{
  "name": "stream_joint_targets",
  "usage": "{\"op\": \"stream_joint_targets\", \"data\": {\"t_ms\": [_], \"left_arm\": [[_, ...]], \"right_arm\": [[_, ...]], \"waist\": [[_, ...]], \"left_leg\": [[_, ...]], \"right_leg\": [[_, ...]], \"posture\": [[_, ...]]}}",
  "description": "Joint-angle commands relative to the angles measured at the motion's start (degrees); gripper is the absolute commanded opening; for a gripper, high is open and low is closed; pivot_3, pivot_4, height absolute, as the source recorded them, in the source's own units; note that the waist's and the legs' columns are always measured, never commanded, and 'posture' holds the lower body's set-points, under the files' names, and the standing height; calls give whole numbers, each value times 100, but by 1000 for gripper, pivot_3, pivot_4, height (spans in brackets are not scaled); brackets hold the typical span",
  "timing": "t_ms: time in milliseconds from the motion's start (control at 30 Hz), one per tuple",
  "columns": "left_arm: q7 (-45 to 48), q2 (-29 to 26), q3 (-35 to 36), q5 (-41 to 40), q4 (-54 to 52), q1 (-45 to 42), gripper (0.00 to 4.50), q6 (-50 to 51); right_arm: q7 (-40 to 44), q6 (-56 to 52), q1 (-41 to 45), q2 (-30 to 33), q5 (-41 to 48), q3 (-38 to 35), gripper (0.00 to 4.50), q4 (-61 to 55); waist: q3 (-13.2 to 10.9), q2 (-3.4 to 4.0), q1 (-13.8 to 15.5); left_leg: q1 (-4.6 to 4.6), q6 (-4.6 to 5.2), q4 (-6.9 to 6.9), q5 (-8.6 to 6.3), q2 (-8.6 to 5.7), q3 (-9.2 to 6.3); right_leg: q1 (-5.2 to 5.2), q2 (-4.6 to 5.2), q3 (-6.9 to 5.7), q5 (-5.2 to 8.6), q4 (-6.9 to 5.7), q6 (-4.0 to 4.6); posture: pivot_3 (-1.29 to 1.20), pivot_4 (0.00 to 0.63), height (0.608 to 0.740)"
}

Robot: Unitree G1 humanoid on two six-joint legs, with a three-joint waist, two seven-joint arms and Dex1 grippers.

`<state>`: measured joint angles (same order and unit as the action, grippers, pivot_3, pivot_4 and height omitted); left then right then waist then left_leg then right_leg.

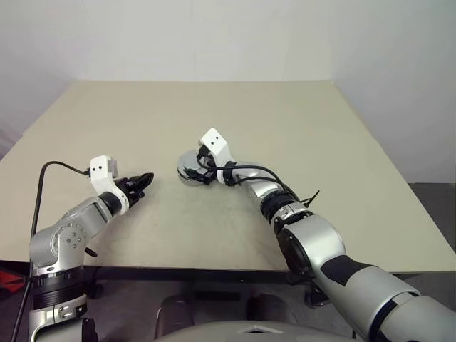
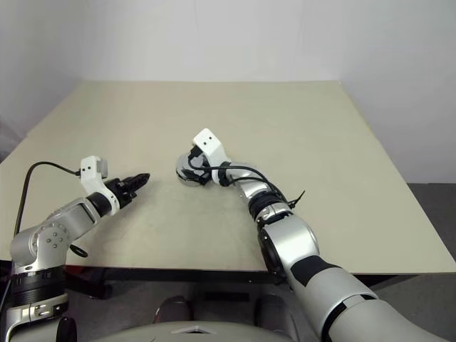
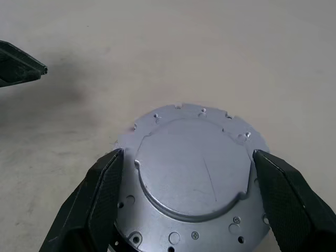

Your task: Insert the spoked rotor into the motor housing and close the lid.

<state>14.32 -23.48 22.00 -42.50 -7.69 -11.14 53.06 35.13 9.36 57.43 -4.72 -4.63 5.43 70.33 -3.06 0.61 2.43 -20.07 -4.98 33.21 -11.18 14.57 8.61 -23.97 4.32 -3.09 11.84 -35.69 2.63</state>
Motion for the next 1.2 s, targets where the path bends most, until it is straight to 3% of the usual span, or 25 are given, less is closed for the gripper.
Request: {"op": "stream_joint_targets", "data": {"t_ms": [33,100,233,267,767,1200], "left_arm": [[-8,-61,78,-31,-235,-46,1983,-20],[-6,-81,100,-30,-211,-50,1983,-27],[-6,-100,122,-25,-188,-59,1983,-31],[-8,-99,124,-27,-192,-56,1983,-31],[-22,-58,95,-19,-187,-42,1983,-43],[-28,-46,87,-18,-199,-29,1983,-43]], "right_arm": [[4,-4,80,-42,-10,0,4447,-85],[8,-29,63,-41,-33,19,4276,-85],[18,-84,49,3,-99,67,3202,-57],[66,-95,45,17,-99,69,3165,-69],[641,-237,-16,146,-71,119,3165,-222],[667,-408,-190,222,-416,497,3165,-189]], "waist": [[0,0,0],[0,0,0],[0,0,-1],[0,0,0],[0,-1,13],[2,-2,14]], "left_leg": [[0,0,0,0,0,0],[0,0,0,0,0,0],[0,-1,0,0,0,0],[1,-1,0,0,0,0],[1,0,1,0,-1,0],[5,1,2,0,-1,0]], "right_leg": [[0,0,0,0,0,0],[0,0,0,0,0,0],[0,0,0,0,0,0],[1,0,0,0,0,0],[3,0,0,0,1,0],[10,1,-1,1,2,1]], "posture": [[0,0,740],[0,0,740],[0,0,740],[0,0,740],[0,0,740],[0,0,740]]}}
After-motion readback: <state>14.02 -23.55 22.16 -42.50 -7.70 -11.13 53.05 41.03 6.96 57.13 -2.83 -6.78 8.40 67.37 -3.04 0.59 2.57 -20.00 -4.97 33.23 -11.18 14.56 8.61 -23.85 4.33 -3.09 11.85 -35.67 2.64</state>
